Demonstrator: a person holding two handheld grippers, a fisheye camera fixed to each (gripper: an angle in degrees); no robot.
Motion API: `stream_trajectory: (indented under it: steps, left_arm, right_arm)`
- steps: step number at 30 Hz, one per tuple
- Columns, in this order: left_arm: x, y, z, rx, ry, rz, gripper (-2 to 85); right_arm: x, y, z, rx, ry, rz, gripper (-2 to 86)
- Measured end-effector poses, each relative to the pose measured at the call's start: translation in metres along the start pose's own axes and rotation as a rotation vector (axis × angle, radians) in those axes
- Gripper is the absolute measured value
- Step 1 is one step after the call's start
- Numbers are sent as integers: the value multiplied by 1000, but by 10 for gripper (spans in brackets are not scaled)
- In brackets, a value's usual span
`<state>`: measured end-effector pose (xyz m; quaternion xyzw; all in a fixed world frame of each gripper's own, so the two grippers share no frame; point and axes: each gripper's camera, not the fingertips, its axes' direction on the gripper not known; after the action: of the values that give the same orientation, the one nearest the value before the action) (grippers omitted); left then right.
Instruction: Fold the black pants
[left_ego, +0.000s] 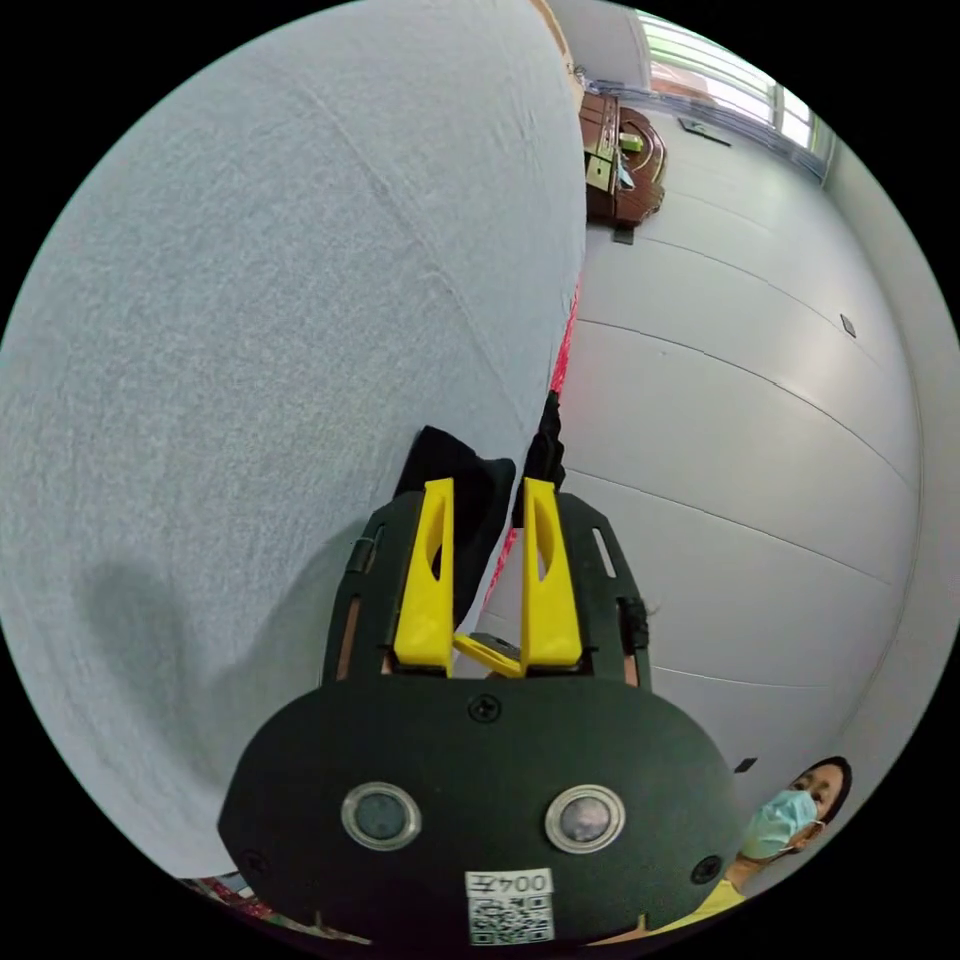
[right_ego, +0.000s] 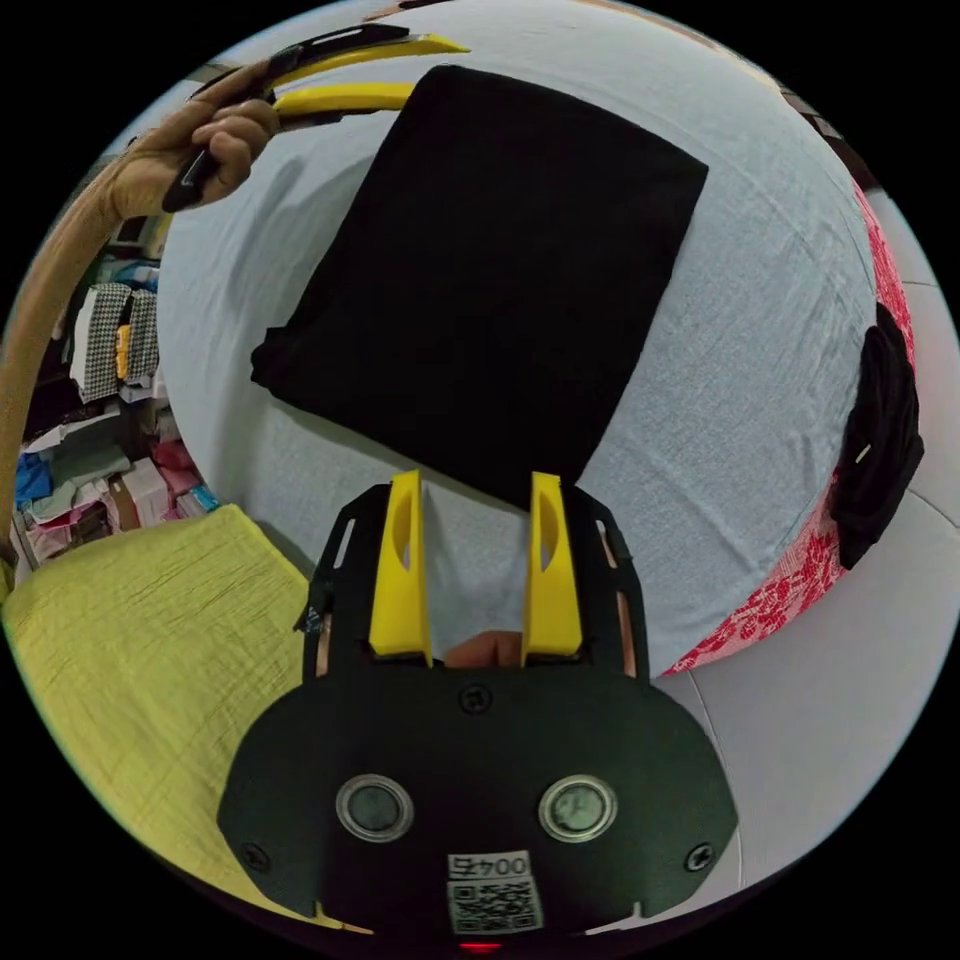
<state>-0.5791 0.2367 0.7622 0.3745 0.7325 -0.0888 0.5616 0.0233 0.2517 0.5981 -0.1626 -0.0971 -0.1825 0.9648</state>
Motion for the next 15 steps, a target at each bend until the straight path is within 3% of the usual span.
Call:
stream_trajectory:
  steps: [4,9,15]
  left_arm:
    - [17,-13,-2,53,-108,48,26]
    - [35,-27,23,13,-427,195,9]
    - [18,-20,31,52,-240,186,13]
  right_arm:
    - [-14,-6,-2,-25,46,-17,133]
    - [-13,-3,-9,-8,17,9,119]
    - [-3,18,-24,69,-105,0,129]
